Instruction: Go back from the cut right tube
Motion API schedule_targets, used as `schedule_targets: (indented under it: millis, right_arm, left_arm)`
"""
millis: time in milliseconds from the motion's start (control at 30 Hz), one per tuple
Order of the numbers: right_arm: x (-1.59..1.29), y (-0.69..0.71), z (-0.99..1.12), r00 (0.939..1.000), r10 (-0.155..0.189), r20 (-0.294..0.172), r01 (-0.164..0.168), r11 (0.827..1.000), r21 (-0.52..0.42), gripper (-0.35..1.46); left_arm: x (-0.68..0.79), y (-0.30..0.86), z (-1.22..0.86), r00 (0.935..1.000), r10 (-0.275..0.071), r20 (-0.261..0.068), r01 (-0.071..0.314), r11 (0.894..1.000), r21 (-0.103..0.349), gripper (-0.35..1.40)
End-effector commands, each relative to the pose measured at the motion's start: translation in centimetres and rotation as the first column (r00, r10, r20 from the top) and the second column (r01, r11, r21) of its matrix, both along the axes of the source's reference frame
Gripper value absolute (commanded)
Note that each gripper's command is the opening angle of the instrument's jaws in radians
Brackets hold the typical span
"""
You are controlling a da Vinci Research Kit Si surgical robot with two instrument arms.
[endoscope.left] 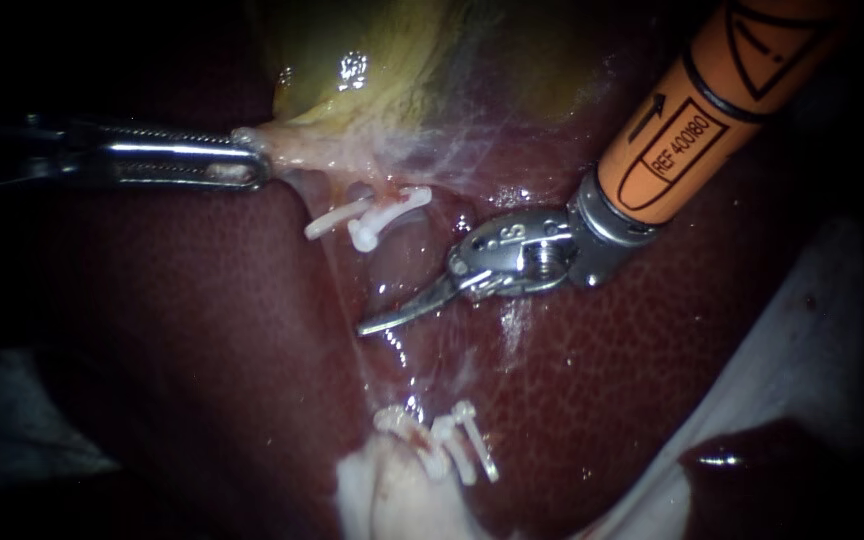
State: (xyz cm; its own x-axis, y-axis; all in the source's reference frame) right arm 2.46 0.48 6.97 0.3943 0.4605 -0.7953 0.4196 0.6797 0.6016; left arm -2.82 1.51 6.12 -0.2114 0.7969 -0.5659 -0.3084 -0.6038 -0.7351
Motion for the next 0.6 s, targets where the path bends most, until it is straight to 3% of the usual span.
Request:
schedule_targets:
  millis: [33,100,133,167,233,267,600]
  right_arm:
    - [0.00,0.00,0.00,1.0000,0.001,0.002,-0.001,1.000,0.000,-0.35]
    - [0.01,-0.01,-0.01,0.9998,-0.016,0.007,0.016,0.999,0.041,-0.35]
    - [0.02,-0.01,-0.01,0.9998,-0.018,0.006,0.018,0.998,0.061,0.17]
    - [0.03,-0.02,-0.02,0.9999,-0.015,0.003,0.015,0.998,0.060,0.52]
    - [0.07,-0.03,-0.02,0.9998,0.019,0.009,-0.019,0.999,0.048,1.13]
    - [0.09,-0.04,-0.03,0.9993,0.034,0.013,-0.034,0.998,0.044,1.23]
    - [-0.02,-0.09,-0.11,0.9982,0.051,0.033,-0.053,0.997,0.057,1.31]
  left_arm:
    - [0.00,0.00,0.00,1.0000,0.000,0.000,0.000,1.000,0.000,-0.35]
    - [0.00,0.00,0.00,1.0000,0.001,0.000,-0.001,1.000,0.000,-0.35]
    - [0.00,0.00,0.01,1.0000,0.001,0.000,-0.001,1.000,0.000,-0.35]
    - [0.00,0.00,0.01,1.0000,0.001,0.000,-0.001,1.000,0.000,-0.35]
    - [0.00,0.00,0.01,1.0000,0.001,0.001,-0.001,1.000,0.000,-0.35]
    - [0.00,0.00,0.01,1.0000,0.001,0.001,-0.001,1.000,0.000,-0.35]
    - [0.01,0.00,0.01,1.0000,0.001,0.001,-0.001,1.000,0.000,-0.35]
